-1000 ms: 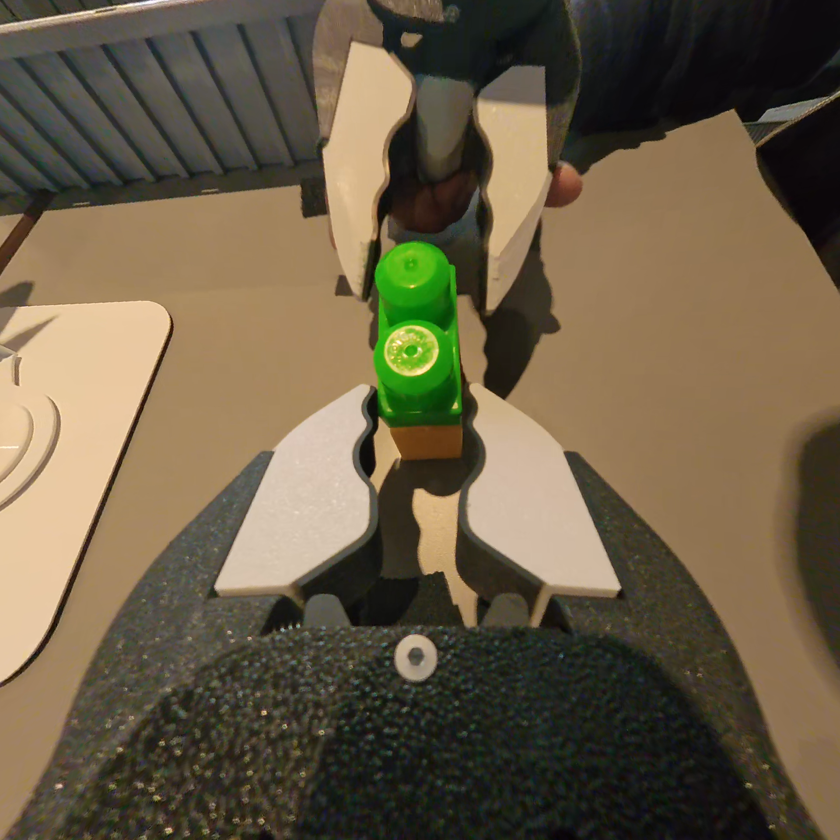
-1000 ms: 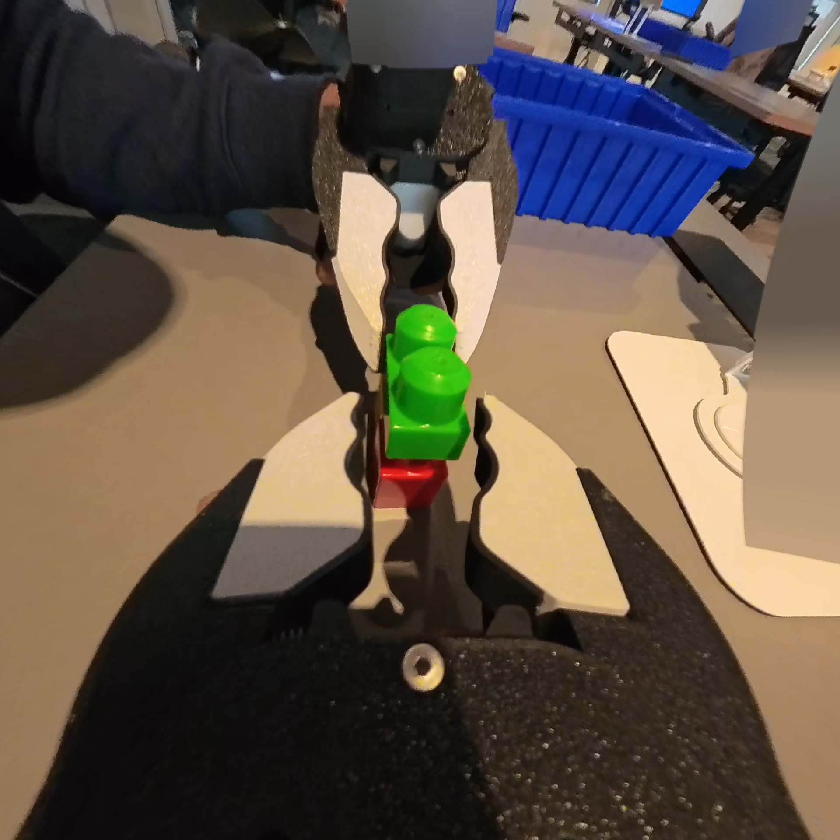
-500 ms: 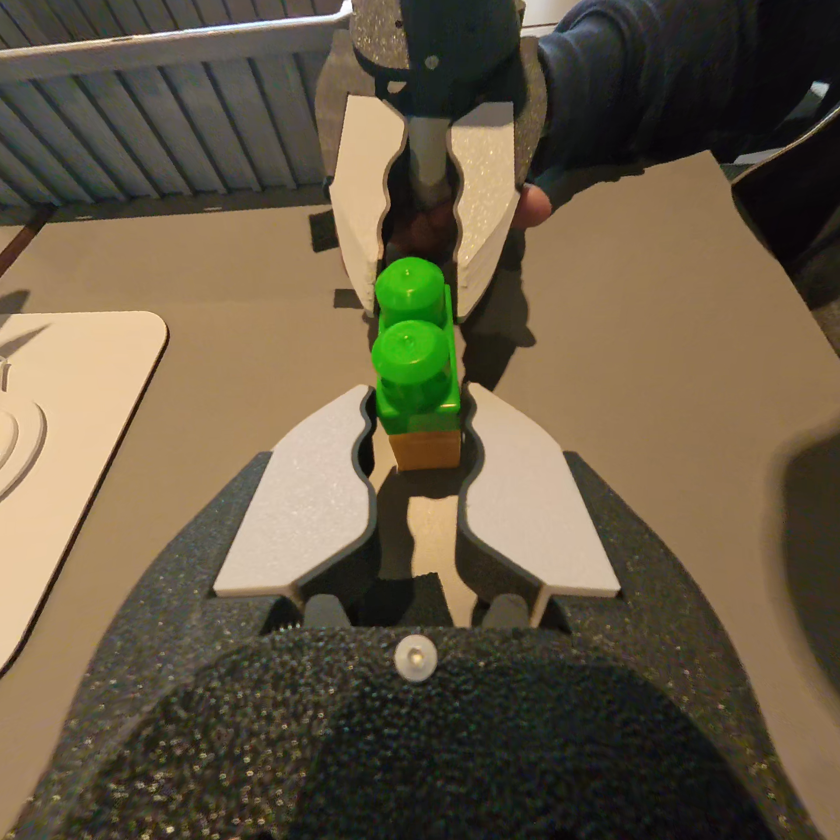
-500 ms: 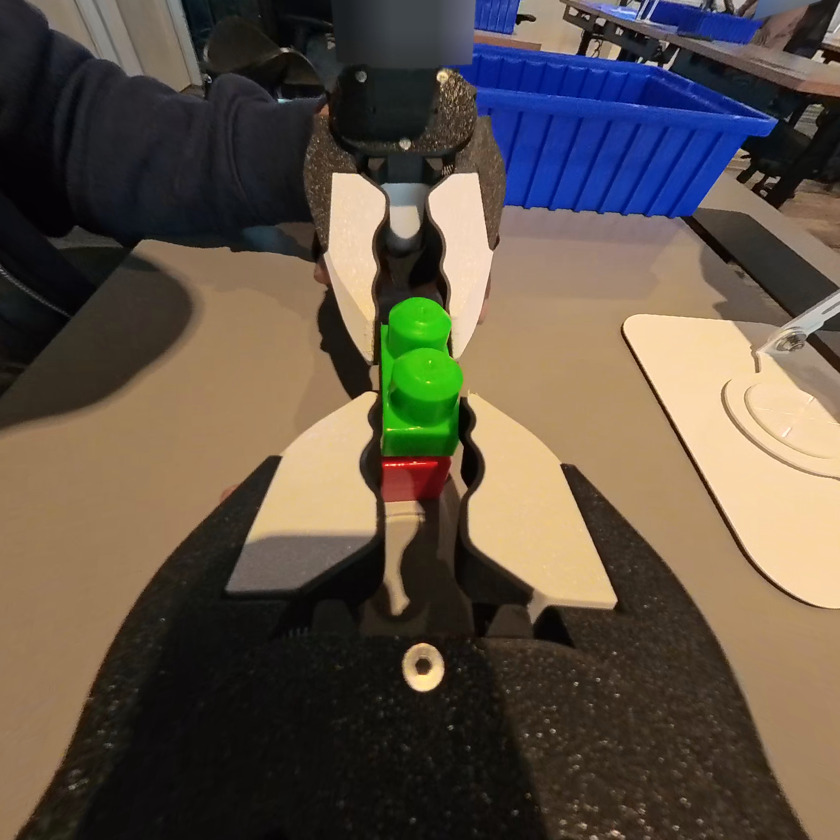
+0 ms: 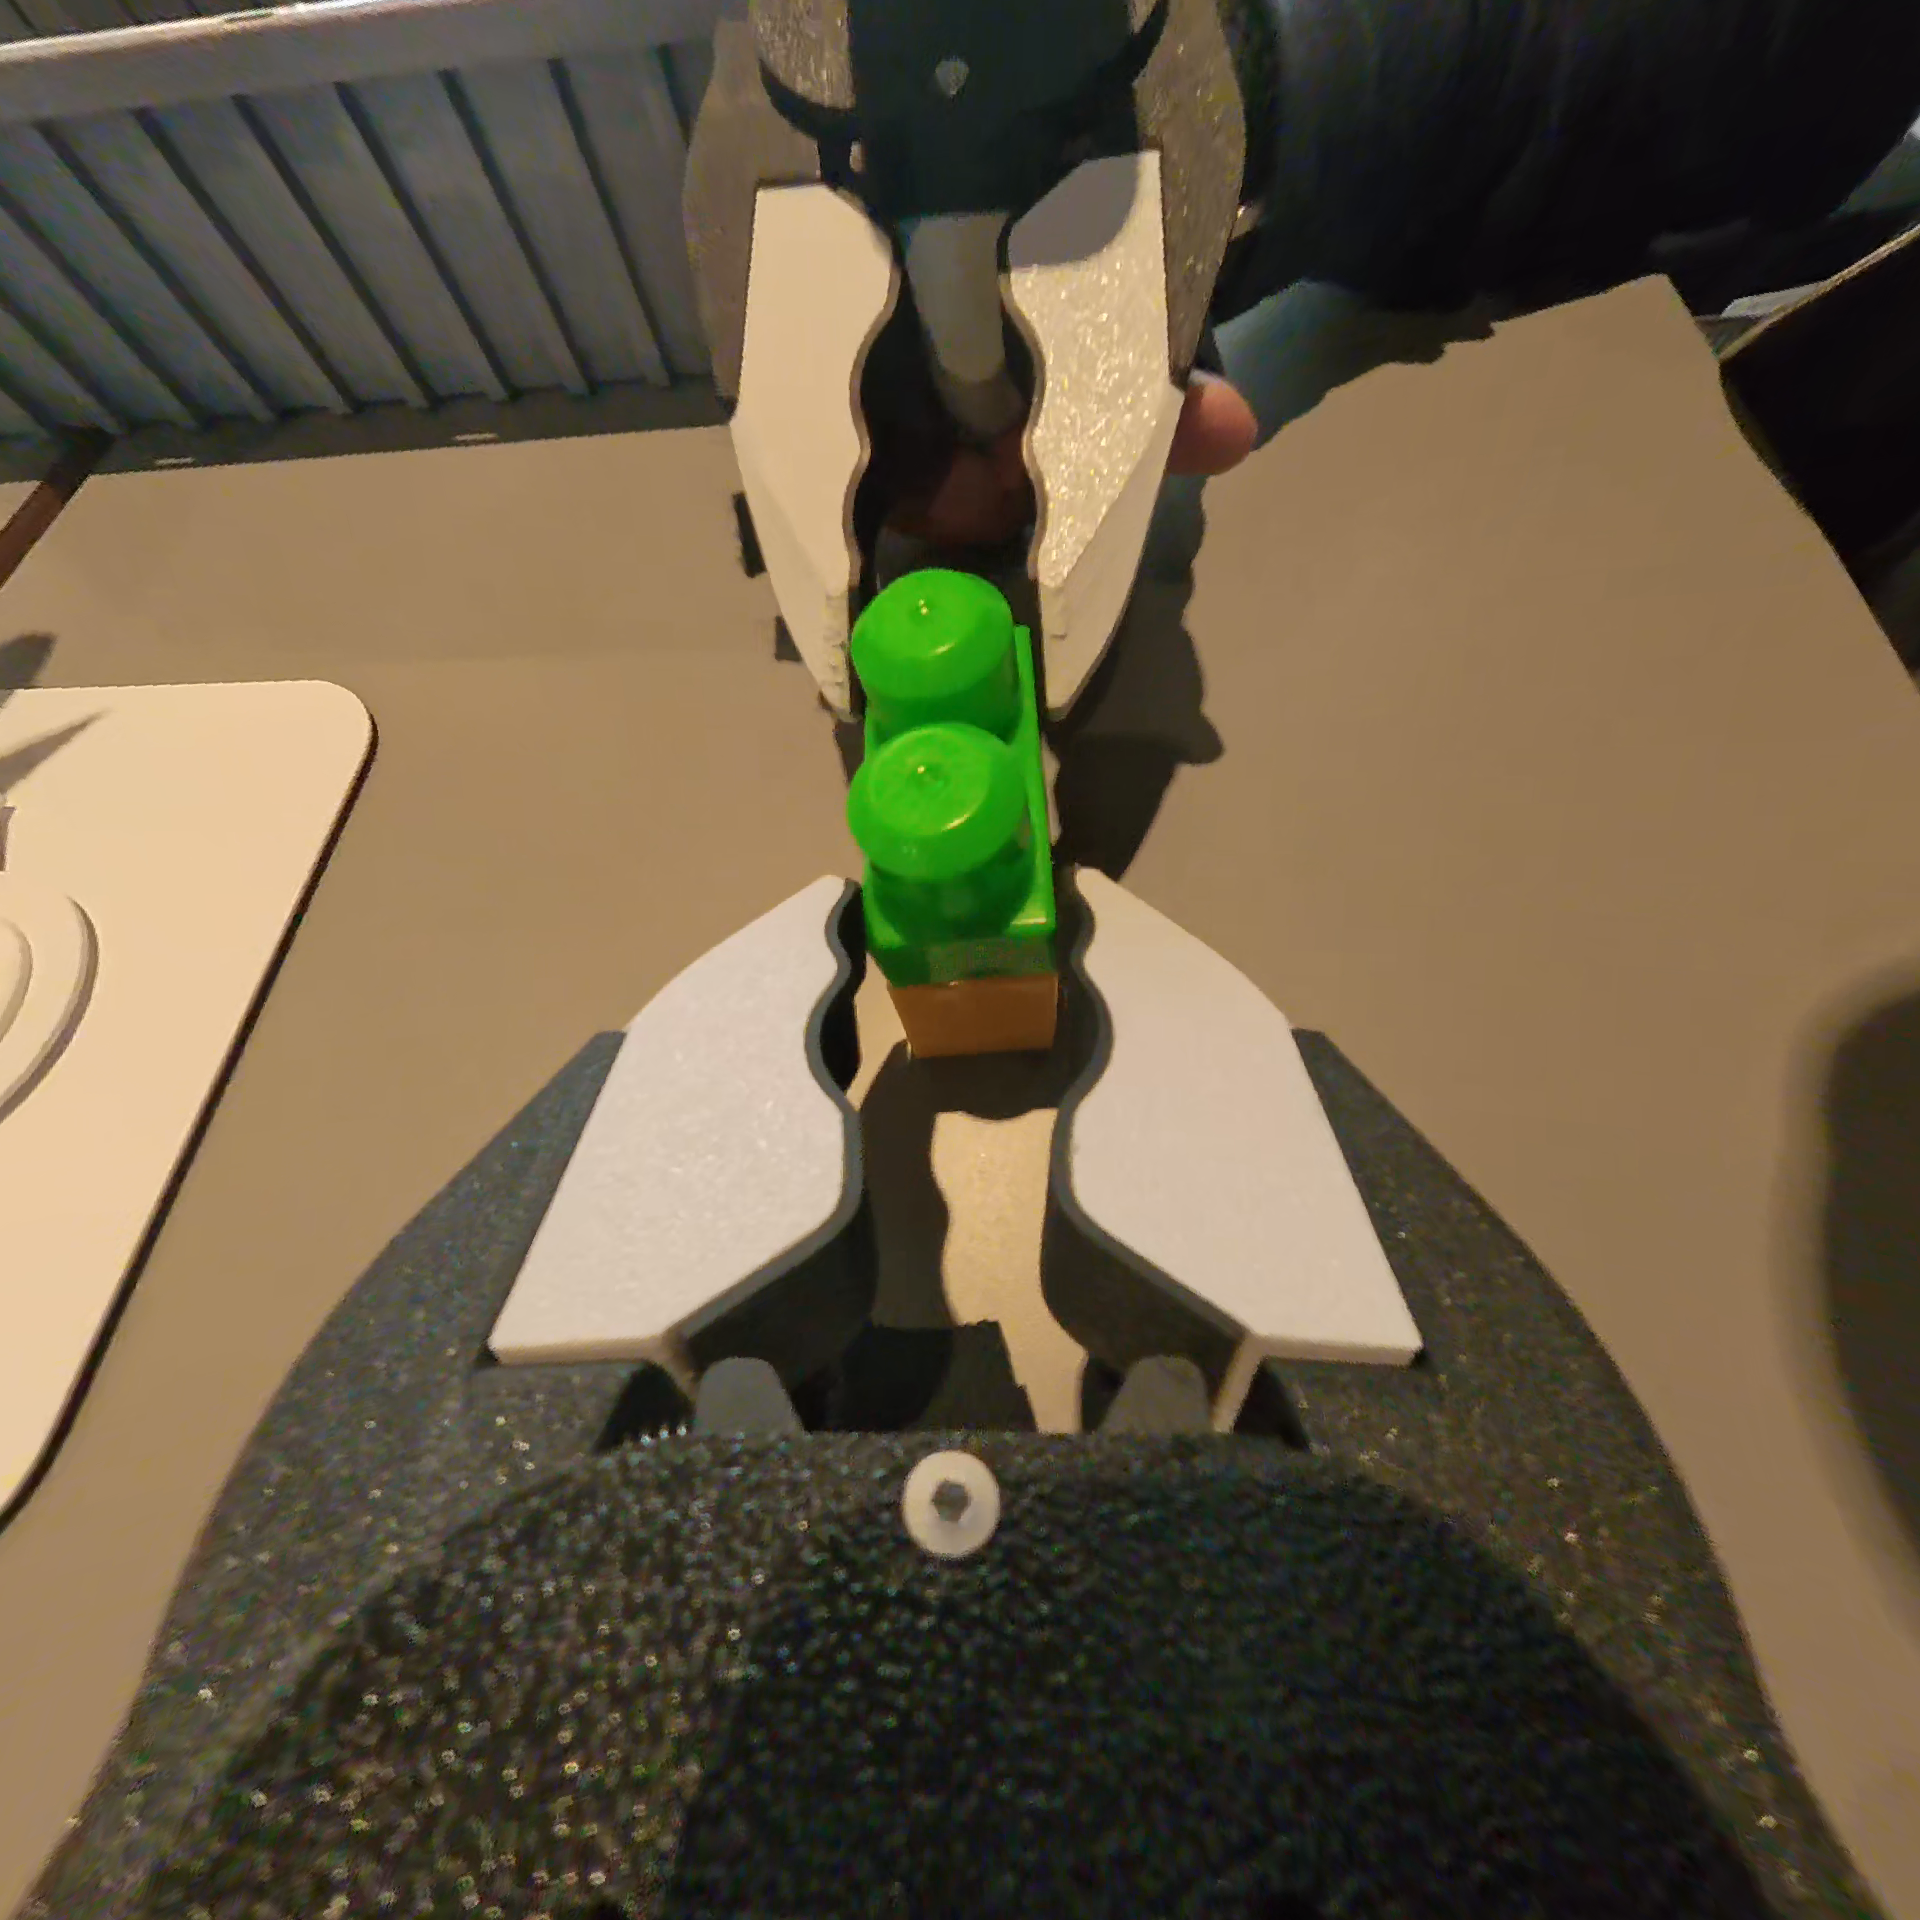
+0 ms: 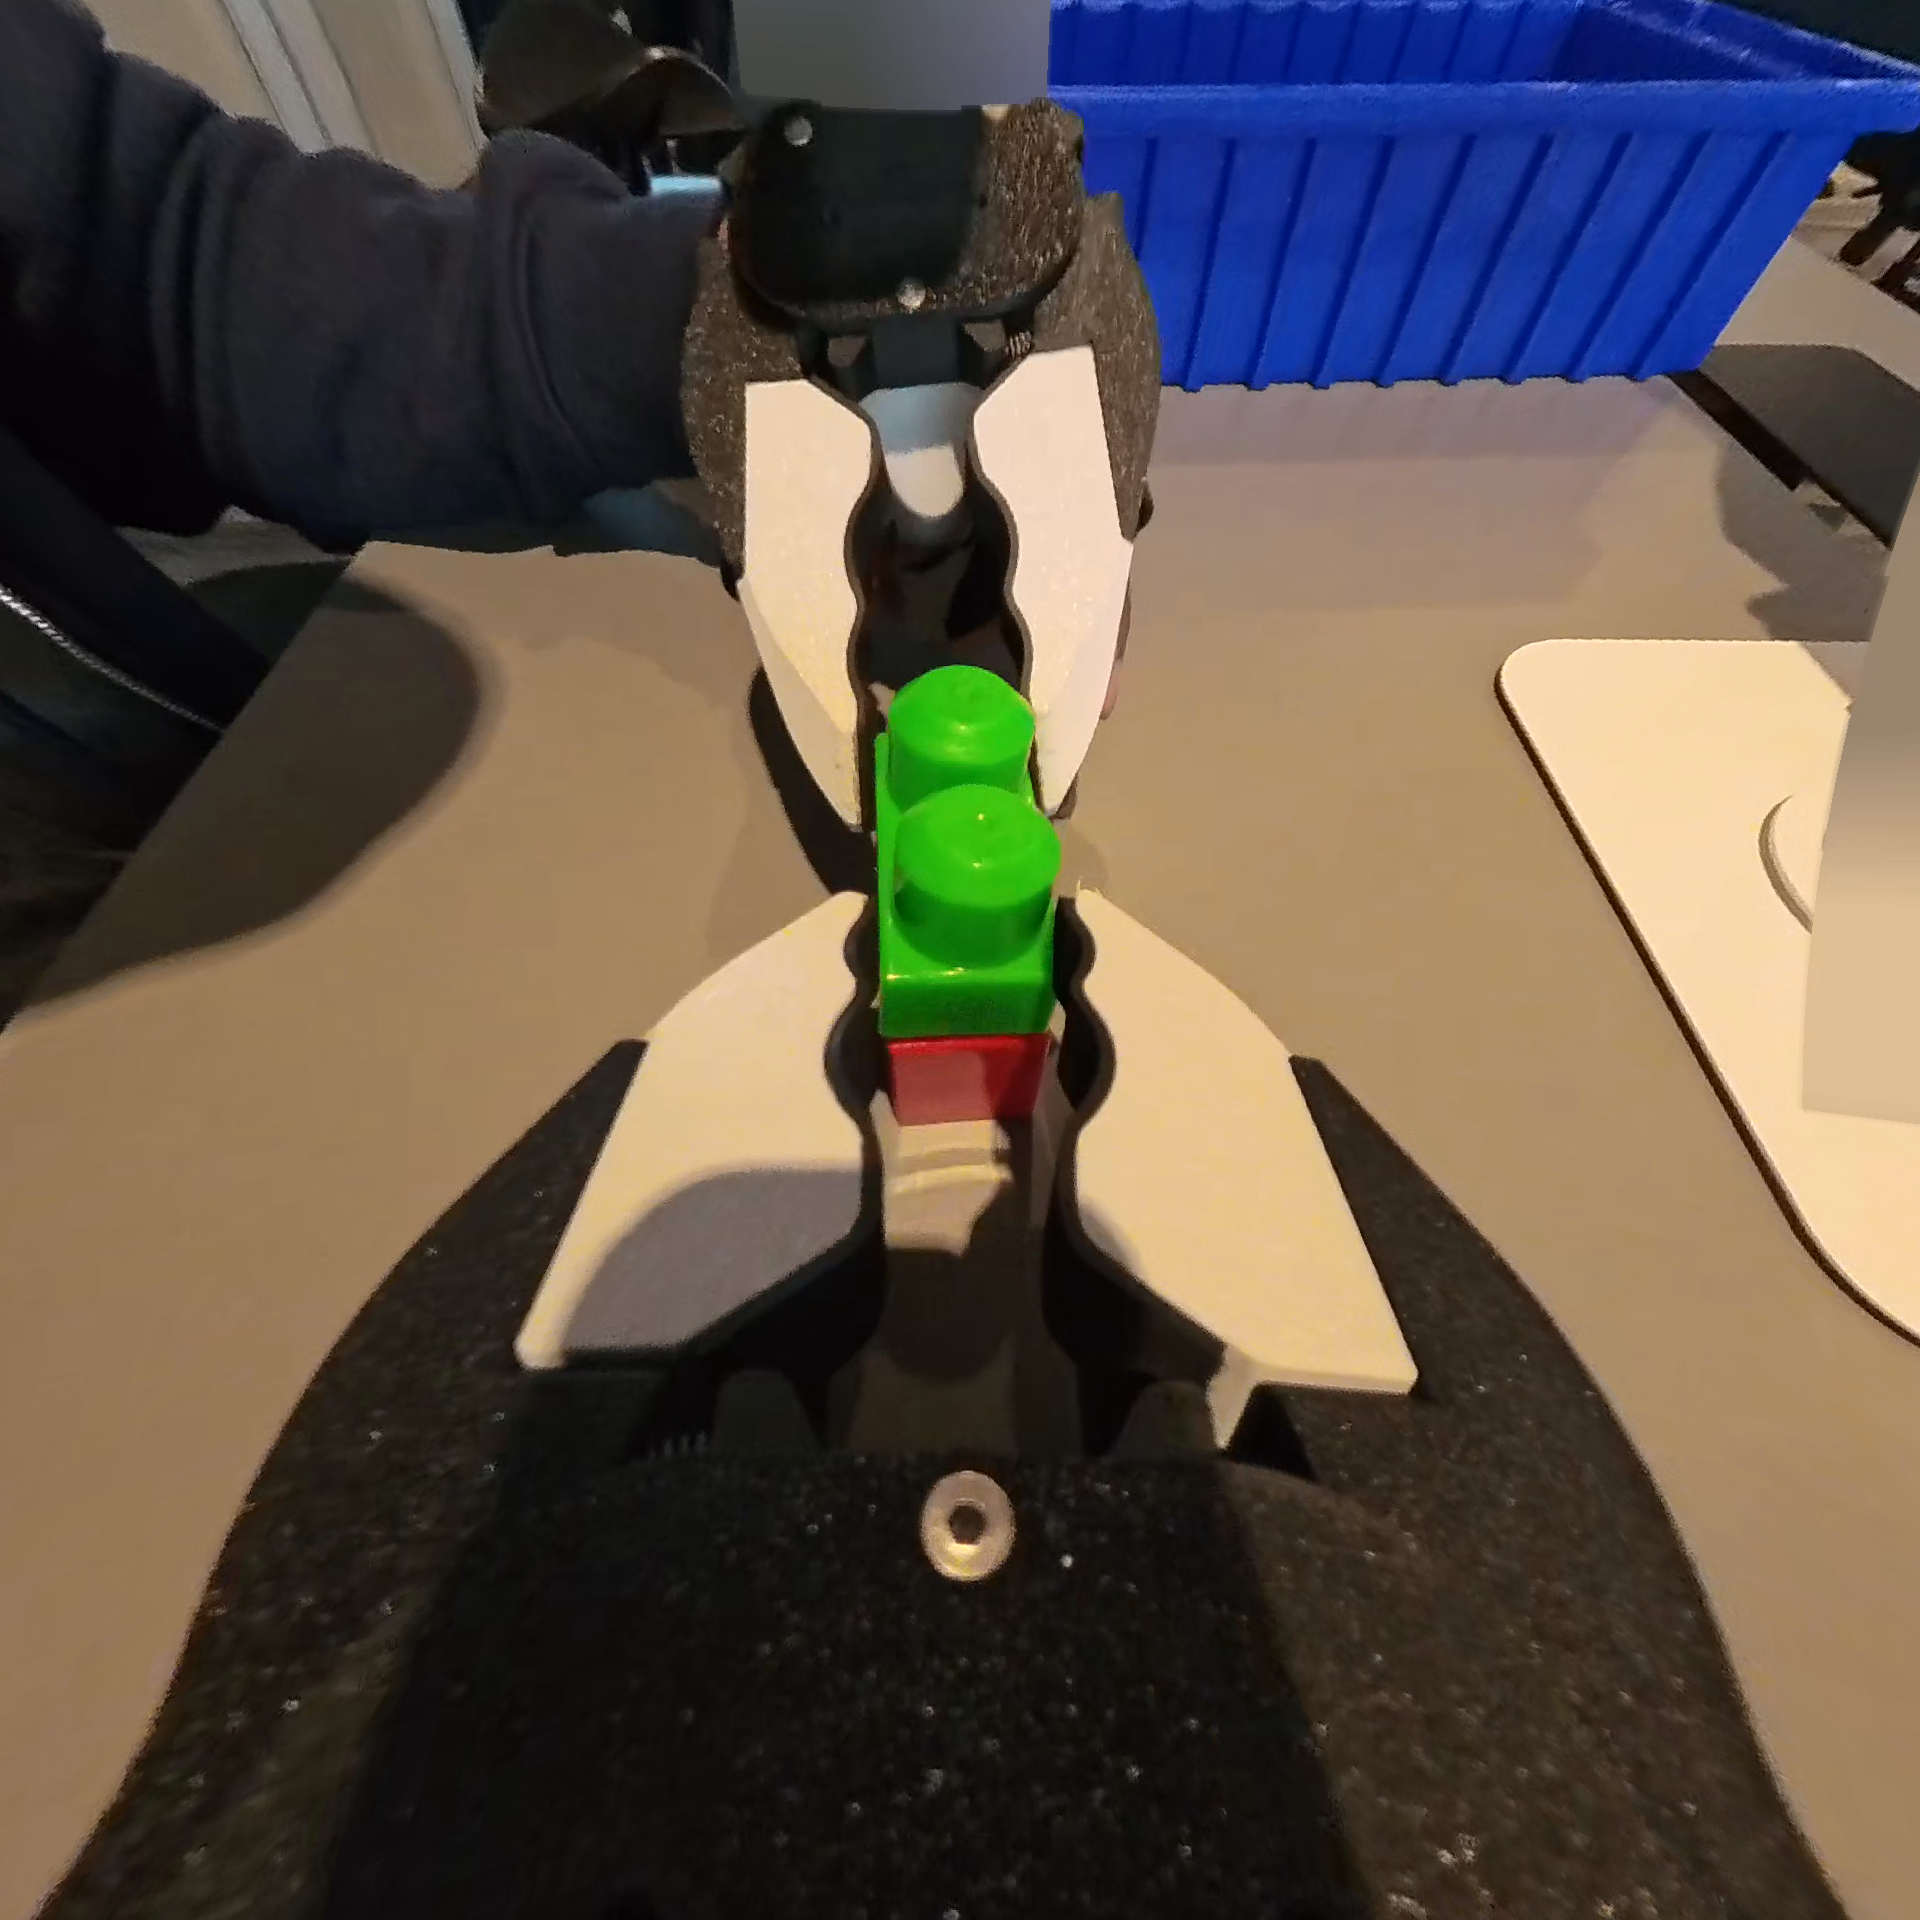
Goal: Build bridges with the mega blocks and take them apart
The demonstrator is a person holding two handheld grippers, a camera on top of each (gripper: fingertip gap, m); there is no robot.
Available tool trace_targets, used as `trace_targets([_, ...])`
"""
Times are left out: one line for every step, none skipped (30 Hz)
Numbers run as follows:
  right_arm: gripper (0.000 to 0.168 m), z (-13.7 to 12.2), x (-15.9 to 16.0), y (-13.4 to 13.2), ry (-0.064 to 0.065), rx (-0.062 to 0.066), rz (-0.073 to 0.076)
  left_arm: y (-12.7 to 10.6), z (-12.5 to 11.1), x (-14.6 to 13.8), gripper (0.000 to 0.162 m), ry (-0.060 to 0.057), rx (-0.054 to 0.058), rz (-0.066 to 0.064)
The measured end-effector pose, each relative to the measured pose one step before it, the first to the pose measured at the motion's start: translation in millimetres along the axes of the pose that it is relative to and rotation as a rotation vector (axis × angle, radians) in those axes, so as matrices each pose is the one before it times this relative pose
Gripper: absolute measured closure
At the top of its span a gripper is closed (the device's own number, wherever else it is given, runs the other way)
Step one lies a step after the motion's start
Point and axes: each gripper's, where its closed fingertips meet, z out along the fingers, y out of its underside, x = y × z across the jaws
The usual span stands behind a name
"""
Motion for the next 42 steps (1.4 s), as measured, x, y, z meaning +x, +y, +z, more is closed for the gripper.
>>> trace_targets([0.135, 0.06, -0.11, 0.58, 0.0004, -0.0072, 0.0027, 0.2, 0.02, -0.02, 0.127, -0.0017, -0.0109, 0.0015])
trace_targets([0.135, 0.29, -0.07, 0.93, -0.0001, -0.0108, 0.003, 0.3, 0.08, -0.03, 0.127, -0.0035, -0.0108, 0.0061])
trace_targets([0.135, 0.11, -0.01, 0.59, -0.0022, -0.0054, 0.0052, 0.29, 0.0, -0.07, 0.127, -0.0023, -0.0082, 0.002])
trace_targets([0.134, 0.15, 0.01, 0.59, -0.0044, -0.0034, 0.0084, 0.17, 0.09, 0.08, 0.127, 0.0004, -0.004, -0.0018])
trace_targets([0.134, 0.29, -0.05, 0.42, -0.0045, -0.0025, 0.0084, 0.16, 0.04, -0.05, 0.127, 0.0014, -0.0003, -0.001])
trace_targets([0.134, 0.1, 0.07, 0.25, -0.004, -0.0023, 0.0071, 0.02, 0.1, 0.08, 0.127, 0.0019, 0.0021, -0.0008])
trace_targets([0.134, 0.13, -0.05, 0.13, -0.0031, -0.001, 0.0046, 0.06, 0.04, 0.0, 0.127, 0.0025, 0.0026, -0.0037])
trace_targets([0.134, 0.08, -0.02, 0.15, -0.0033, 0.0001, 0.0051, 0.07, 0.12, 0.08, 0.126, 0.0036, 0.0034, -0.0041])
trace_targets([0.134, 0.16, -0.01, 0.11, -0.0008, -0.0009, 0.0021, 0.0, 0.07, -0.03, 0.126, 0.001, 0.0054, -0.0013])
trace_targets([0.134, 0.1, 0.03, 0.15, -0.0009, -0.0011, 0.0032, -0.03, 0.05, 0.02, 0.126, -0.0012, 0.0068, -0.0004])
trace_targets([0.133, 0.14, 0.05, 0.04, -0.0018, -0.0014, 0.005, -0.03, 0.1, 0.06, 0.126, -0.0009, 0.0041, -0.0058])
trace_targets([0.133, 0.0, 0.04, 0.0, -0.0009, -0.0002, 0.0022, -0.11, 0.05, 0.0, 0.126, -0.0016, 0.001, -0.0043])
trace_targets([0.133, 0.08, 0.03, -0.06, -0.0005, 0.0001, 0.0012, -0.07, -0.02, 0.03, 0.126, -0.0033, 0.0005, -0.0002])
trace_targets([0.133, -0.08, 0.03, -0.19, 0.0004, 0.0012, -0.0004, -0.15, 0.01, 0.0, 0.126, -0.0044, 0.0025, -0.0008])
trace_targets([0.134, -0.11, 0.21, -0.29, 0.0015, 0.0024, -0.0018, -0.35, 0.06, -0.08, 0.127, -0.0051, 0.0087, -0.0047])
trace_targets([0.134, -0.06, 0.36, -0.28, 0.0047, 0.0022, -0.0031, -0.54, -0.01, 0.11, 0.127, -0.0046, 0.0178, -0.008])
trace_targets([0.134, -0.04, 0.25, -0.41, 0.0053, 0.0049, -0.0079, -0.78, -0.06, 0.52, 0.127, -0.0023, 0.0238, -0.0063])
trace_targets([0.134, -0.24, 0.19, -0.35, 0.0037, 0.0073, -0.0084, -0.95, -0.06, 0.06, 0.127, -0.0062, 0.0221, -0.003])
trace_targets([0.134, -0.27, -0.17, -0.43, -0.0016, 0.0033, 0.0022, 0.14, -0.08, 0.19, 0.127, -0.0077, -0.0027, 0.0089])
trace_targets([0.135, -0.22, -0.73, -0.74, -0.0025, 0.0066, -0.0056, -0.1, 0.29, 0.61, 0.127, -0.01, -0.0019, 0.0225])
trace_targets([0.135, -0.37, -0.89, -0.25, -0.002, 0.0057, -0.0101, 0.2, 0.5, 0.34, 0.126, -0.0157, -0.0022, 0.0415])
trace_targets([0.135, -0.8, -1.55, -0.38, -0.0098, 0.0051, -0.0028, 0.95, 0.29, 0.43, 0.125, -0.0164, -0.0048, 0.0474])
trace_targets([0.135, -1.05, -2.35, -0.25, -0.0187, 0.0058, -0.0014, 0.93, 0.13, 0.69, 0.125, -0.0114, -0.004, 0.0386])
trace_targets([0.135, -1.04, -0.87, -0.33, -0.0107, 0.0073, 0.002, 0.57, -0.23, 0.29, 0.124, -0.0065, -0.0015, 0.0205])
trace_targets([0.135, -1.37, -0.58, -1.13, -0.0088, 0.012, 0.0053, 0.06, -0.97, 0.19, 0.124, 0.0002, 0.0032, 0.0055])
trace_targets([0.133, -1.28, -0.28, -1.58, -0.0064, 0.0136, 0.0032, -0.7, -1.5, 0.31, 0.125, 0.0056, 0.0102, -0.0009])
trace_targets([0.133, -1.13, 0.79, -1.23, 0.0017, 0.0114, 0.0047, -2.35, -2.35, -0.07, 0.125, 0.0046, 0.0225, -0.0047])
trace_targets([0.132, -0.83, -0.02, -0.7, -0.0033, 0.0072, 0.0041, -3.36, -3.15, -0.31, 0.126, 0.0054, 0.0306, -0.0086])
trace_targets([0.13, -0.51, -0.67, -0.19, -0.0062, 0.0025, 0.0002, -3.62, -3.81, -0.26, 0.126, 0.0059, 0.0347, -0.0101])
trace_targets([0.129, -0.11, -0.35, 0.13, -0.0022, -0.0007, -0.0017, -2.84, -3.85, -0.99, 0.125, 0.0025, 0.0283, -0.0125])
trace_targets([0.128, 0.37, -0.34, 0.52, -0.0017, -0.004, -0.0029, 0.13, -3.41, -1.8, 0.125, -0.0013, 0.0089, -0.0136])
trace_targets([0.128, 0.75, -0.46, 0.84, -0.0019, -0.0082, -0.0065, 2.02, -3.15, -2.74, 0.124, -0.0087, -0.0035, -0.0078])
trace_targets([0.126, 0.87, 0.74, 0.64, 0.0084, -0.0057, -0.013, 1.85, -3.21, -2.84, 0.123, -0.0111, -0.0021, -0.0013])
trace_targets([0.123, 0.77, 1.78, 0.0, 0.015, -0.0017, -0.0112, 1.45, -2.87, -2.27, 0.122, -0.0084, -0.0007, -0.0023])
trace_targets([0.121, 1.14, 0.59, -0.04, 0.0042, -0.0027, -0.0048, 1.3, -1.99, -1.11, 0.122, -0.0018, -0.0026, -0.0059])
trace_targets([0.12, 1.32, 0.6, 0.13, 0.0028, -0.0041, -0.0015, 0.95, -0.82, -0.81, 0.121, -0.0018, -0.0042, -0.0049])
trace_targets([0.12, 1.25, 0.63, -0.45, 0.0039, -0.0003, -0.0028, 0.13, 0.17, 0.51, 0.121, 0.0038, -0.0009, 0.0005])
trace_targets([0.121, 1.13, -0.06, -0.64, 0.0018, 0.002, -0.0045, 0.76, 1.02, 1.45, 0.121, 0.0061, -0.007, 0.0059])
trace_targets([0.123, 0.85, -0.15, -0.63, 0.0016, 0.002, -0.0051, 0.62, 1.43, 1.9, 0.121, 0.0073, -0.0081, 0.0064])
trace_targets([0.124, 0.82, -0.09, -0.39, 0.0019, 0.0007, -0.0041, 0.17, 1.81, 1.72, 0.121, 0.0056, -0.0064, 0.0053])
trace_targets([0.125, 0.65, -0.54, 0.08, -0.0012, -0.0022, -0.0035, -0.63, 2.08, 1.96, 0.122, 0.0066, -0.0023, 0.0055])
trace_targets([0.126, 0.61, -0.36, 0.57, -0.001, -0.0059, -0.0022, -1.54, 2.1, 3.04, 0.122, 0.0136, 0.0029, 0.0047])
